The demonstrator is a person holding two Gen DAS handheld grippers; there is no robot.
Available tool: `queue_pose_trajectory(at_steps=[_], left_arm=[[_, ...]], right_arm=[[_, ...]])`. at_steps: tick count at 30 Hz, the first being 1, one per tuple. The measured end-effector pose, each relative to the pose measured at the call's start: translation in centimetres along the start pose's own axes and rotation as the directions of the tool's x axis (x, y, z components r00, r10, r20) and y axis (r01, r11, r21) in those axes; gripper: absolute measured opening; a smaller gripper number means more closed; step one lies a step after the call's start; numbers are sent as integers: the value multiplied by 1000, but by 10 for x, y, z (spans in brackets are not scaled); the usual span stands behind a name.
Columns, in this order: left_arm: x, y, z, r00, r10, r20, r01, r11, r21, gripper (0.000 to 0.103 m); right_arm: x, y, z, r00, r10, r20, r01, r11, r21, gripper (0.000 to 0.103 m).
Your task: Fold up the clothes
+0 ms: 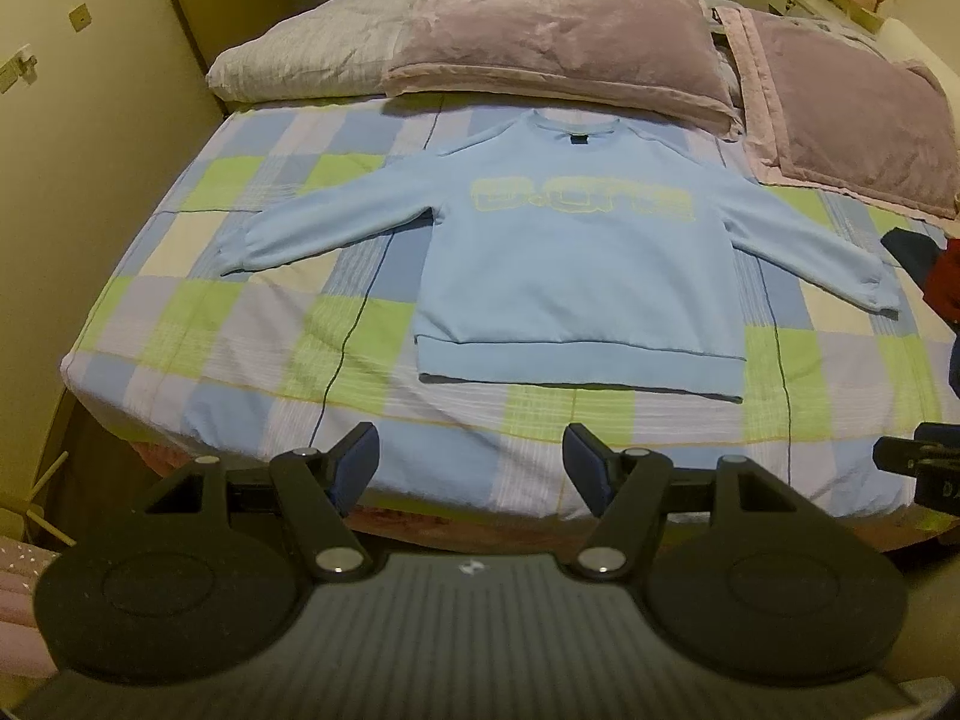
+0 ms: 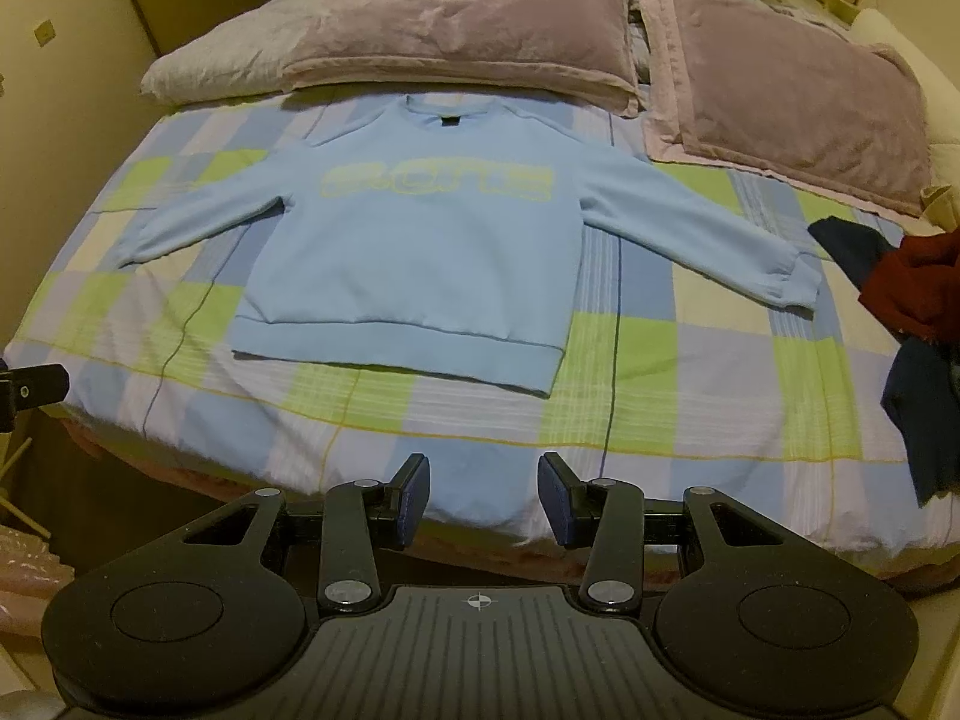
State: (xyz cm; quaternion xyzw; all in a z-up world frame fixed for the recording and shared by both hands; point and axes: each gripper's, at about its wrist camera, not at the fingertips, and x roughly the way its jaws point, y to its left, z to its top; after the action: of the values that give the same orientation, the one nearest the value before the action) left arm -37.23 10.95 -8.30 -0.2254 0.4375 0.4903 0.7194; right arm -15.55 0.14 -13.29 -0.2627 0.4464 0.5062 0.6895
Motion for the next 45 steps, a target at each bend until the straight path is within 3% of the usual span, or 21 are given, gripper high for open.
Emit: queue_pose_trajectory(at_steps=[23, 31, 36, 40, 45], left_arm=[[24, -3, 8, 999, 27, -27, -28, 998, -53, 65], [57, -1, 37, 999, 8, -33, -10, 999, -50, 65], [85, 21, 68, 1000, -21, -5, 20, 994, -107, 65], [117, 59, 96, 999, -51, 17, 54, 975, -215, 64], [172, 126, 122, 994, -107, 30, 110, 905, -412, 65]], right_arm=[[18, -15, 19, 1000, 30, -10, -30, 999, -18, 44], [42, -18, 40, 999, 11, -30, -11, 1000, 5, 44], [59, -29, 64, 1000, 14, -12, -13, 998, 65, 44], [72, -48, 88, 995, 54, 80, -67, 982, 176, 44], [102, -62, 128, 989, 55, 140, -90, 960, 264, 44]])
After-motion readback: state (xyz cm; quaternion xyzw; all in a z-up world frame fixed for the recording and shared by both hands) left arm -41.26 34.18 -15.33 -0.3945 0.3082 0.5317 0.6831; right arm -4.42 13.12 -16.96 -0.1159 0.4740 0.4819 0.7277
